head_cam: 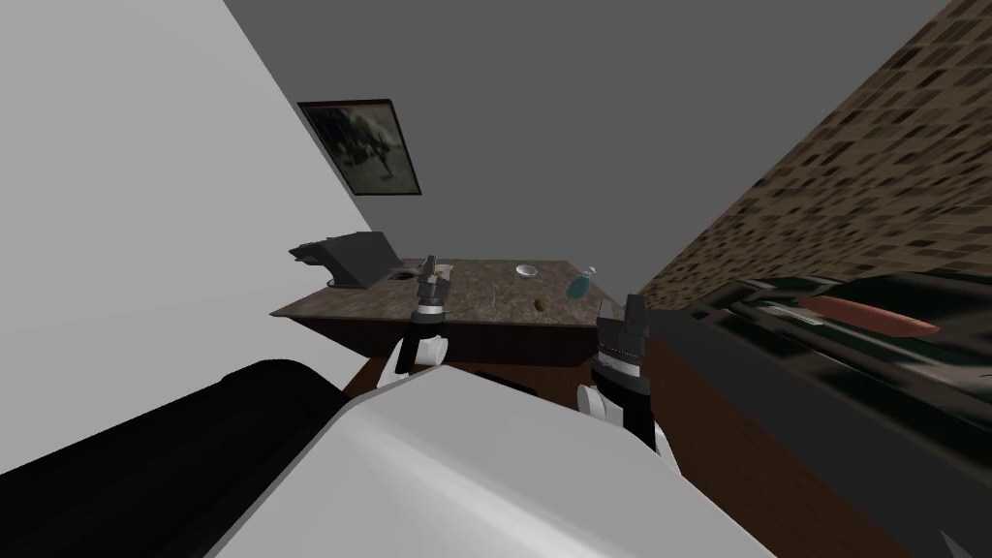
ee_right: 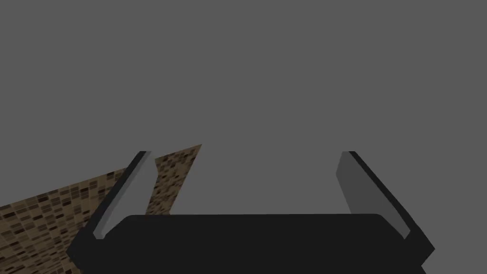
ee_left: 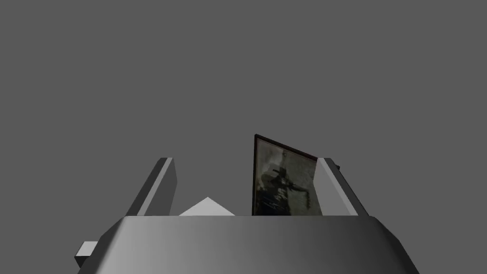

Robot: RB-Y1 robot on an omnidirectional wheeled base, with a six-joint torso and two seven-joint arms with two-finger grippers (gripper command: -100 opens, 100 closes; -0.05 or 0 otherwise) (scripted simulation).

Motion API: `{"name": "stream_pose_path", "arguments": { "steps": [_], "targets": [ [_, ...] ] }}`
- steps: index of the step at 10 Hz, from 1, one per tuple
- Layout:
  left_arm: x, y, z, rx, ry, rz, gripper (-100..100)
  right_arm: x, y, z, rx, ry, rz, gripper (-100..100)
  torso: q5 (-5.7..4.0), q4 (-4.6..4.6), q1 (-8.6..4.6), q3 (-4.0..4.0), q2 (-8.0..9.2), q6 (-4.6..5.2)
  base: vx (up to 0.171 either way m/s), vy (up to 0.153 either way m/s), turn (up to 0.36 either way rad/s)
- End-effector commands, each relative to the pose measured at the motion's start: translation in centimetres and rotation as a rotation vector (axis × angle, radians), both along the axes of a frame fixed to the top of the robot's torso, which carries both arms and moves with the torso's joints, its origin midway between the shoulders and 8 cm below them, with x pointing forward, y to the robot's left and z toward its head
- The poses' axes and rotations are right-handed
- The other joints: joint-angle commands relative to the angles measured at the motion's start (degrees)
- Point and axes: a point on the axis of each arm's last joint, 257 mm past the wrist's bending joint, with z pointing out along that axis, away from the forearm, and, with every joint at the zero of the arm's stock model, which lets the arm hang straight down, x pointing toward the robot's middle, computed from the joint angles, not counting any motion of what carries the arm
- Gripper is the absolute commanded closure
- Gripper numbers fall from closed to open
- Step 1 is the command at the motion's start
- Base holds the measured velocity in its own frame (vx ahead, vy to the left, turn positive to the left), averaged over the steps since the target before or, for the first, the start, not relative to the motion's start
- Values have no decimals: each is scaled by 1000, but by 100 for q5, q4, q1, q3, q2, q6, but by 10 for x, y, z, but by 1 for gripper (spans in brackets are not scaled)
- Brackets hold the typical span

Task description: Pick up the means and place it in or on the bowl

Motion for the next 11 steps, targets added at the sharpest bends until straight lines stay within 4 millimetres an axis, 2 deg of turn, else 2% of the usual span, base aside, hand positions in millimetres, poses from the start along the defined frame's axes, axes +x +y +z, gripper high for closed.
{"name": "stream_pose_path", "arguments": {
  "steps": [1, 5, 11],
  "targets": [
    [5, -4, -4, 28, 20, -15, -100, 0, 0, 0, 0, 0, 0, 0, 0, 0, 0, 0, 0, 0, -5, -6, -39],
    [27, -16, -31, 117, 125, -56, -100, 0, 0, 0, 0, 0, 0, 0, -2, 1, -7, 4, 7, 1, -20, -21, -84],
    [74, -22, -104, 288, 372, -85, -100, 0, 0, 0, 0, 0, 0, 0, -4, 5, -17, 12, 22, 1, -51, -42, -156]
  ]
}}
